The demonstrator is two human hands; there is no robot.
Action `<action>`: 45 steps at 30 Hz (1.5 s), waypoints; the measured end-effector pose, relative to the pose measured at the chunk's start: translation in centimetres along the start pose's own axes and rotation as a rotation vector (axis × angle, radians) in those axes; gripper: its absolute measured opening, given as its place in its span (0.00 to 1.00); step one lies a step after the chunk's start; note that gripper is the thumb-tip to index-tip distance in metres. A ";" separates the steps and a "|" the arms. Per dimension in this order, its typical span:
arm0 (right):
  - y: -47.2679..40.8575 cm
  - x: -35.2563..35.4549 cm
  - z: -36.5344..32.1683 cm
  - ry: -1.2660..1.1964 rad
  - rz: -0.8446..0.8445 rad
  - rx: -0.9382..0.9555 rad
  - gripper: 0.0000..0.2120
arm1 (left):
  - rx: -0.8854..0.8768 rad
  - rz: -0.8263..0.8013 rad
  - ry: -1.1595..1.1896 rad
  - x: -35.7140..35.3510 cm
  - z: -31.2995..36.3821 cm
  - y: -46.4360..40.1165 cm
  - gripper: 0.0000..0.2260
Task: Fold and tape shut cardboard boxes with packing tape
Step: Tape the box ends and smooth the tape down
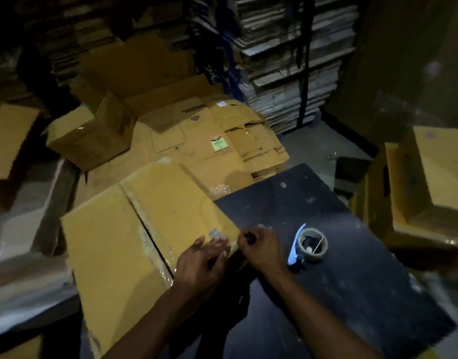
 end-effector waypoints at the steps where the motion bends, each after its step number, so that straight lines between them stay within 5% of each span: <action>1: 1.6 0.7 -0.4 0.028 -0.042 0.024 0.10 | 0.029 0.046 0.022 0.5 -0.1 1.3 0.18; 6: 9.7 1.9 -4.2 0.155 -0.430 0.196 0.14 | 0.352 0.028 0.185 2.5 -2.3 9.8 0.08; 10: 13.2 0.6 -6.3 0.239 -0.636 0.315 0.19 | 0.591 0.125 0.089 5.0 -1.1 16.0 0.20; 15: 4.2 -1.0 -9.8 0.153 -0.381 0.407 0.14 | 0.676 0.212 -0.020 5.8 1.6 17.0 0.21; 20: -4.3 -3.9 -9.8 0.598 -0.563 0.465 0.37 | 0.577 -0.007 -0.160 1.6 4.1 13.2 0.45; 28: -0.2 -2.9 -9.6 0.717 -0.555 0.588 0.33 | 0.565 -0.254 -0.260 5.4 -0.2 13.2 0.38; 34: 5.0 -0.5 -12.7 0.792 -0.476 0.914 0.21 | 0.732 -0.133 -0.270 11.1 -5.0 16.3 0.26; 36: 5.0 0.3 -12.5 0.592 -0.563 0.797 0.19 | 0.805 -0.107 -0.340 13.0 -5.8 17.6 0.16; 40: 1.1 2.1 -10.9 0.280 -0.445 0.314 0.15 | 0.817 -0.172 -0.366 14.3 -5.7 17.3 0.15; 43: -1.1 0.9 -9.4 0.296 -0.529 0.068 0.30 | 0.712 -0.117 -0.354 12.6 -4.3 16.4 0.23; 45: -1.2 -0.5 -8.0 0.232 -0.588 -0.052 0.33 | 0.692 -0.085 -0.299 10.4 -3.8 16.4 0.31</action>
Point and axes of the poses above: each hand's wrist, its own y-axis away from the middle knuckle, its own x-axis out of the back of the hand, z = x × y, the point moved 4 cm from there along -y, towards the middle knuckle, and after that the axes turned 7 degrees about y, right-handed, at the moved point
